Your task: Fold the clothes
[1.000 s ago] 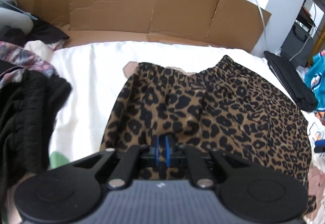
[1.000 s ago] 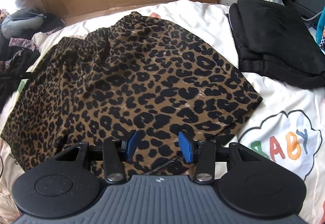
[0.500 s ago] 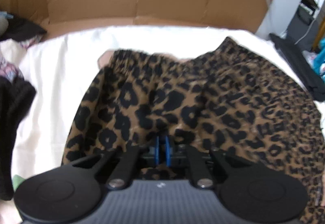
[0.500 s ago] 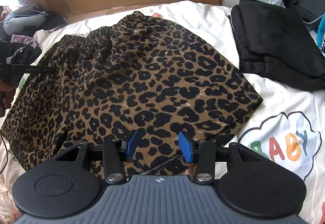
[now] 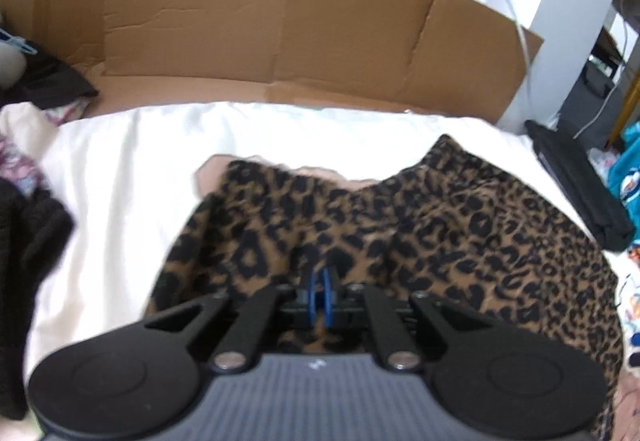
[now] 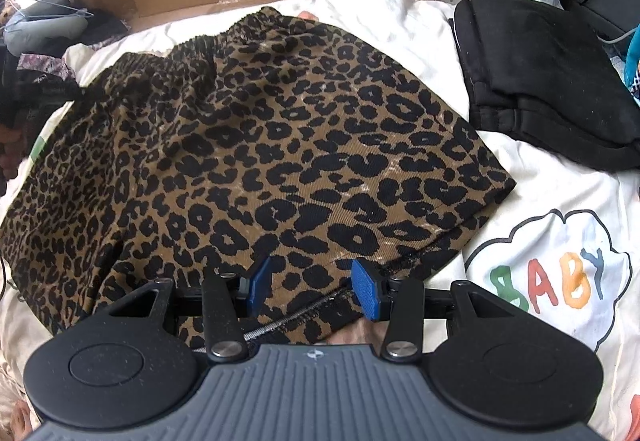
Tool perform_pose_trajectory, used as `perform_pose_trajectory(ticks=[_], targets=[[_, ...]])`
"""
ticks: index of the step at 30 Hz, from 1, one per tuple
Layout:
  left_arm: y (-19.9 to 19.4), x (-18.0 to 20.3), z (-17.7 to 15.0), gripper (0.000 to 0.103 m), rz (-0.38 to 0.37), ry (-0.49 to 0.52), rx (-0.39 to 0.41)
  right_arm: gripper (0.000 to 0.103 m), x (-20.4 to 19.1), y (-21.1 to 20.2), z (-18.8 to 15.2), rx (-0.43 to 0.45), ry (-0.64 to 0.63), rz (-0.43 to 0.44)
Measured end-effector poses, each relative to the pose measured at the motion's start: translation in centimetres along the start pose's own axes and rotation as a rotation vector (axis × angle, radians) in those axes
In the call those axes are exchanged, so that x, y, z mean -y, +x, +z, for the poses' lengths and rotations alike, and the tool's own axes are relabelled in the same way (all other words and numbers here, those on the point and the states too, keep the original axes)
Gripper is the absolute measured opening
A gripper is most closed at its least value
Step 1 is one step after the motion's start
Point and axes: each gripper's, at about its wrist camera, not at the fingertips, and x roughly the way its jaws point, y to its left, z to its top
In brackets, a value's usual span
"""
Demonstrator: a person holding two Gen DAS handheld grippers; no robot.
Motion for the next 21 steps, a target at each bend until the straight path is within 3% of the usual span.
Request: perform_pose_trajectory(ticks=[4,7,21], targets=[[1.9,1.7,0.0,0.004,-0.023,0.073,-0.018,0.051,-0.5,0.3,0.2,-0.005,-0.003,0.006],[3.6,1.8,-0.2,0.004,-0.008,0.072,-0.047,0.051,-1.0,0.5,0.2,-0.011,-0.014,0.010],[2.3,-2.1,0.0,0.005,0.041,0.009,0.006,0.051,-2.3,1.2,0.5,-0.027,-0.035,0.018]])
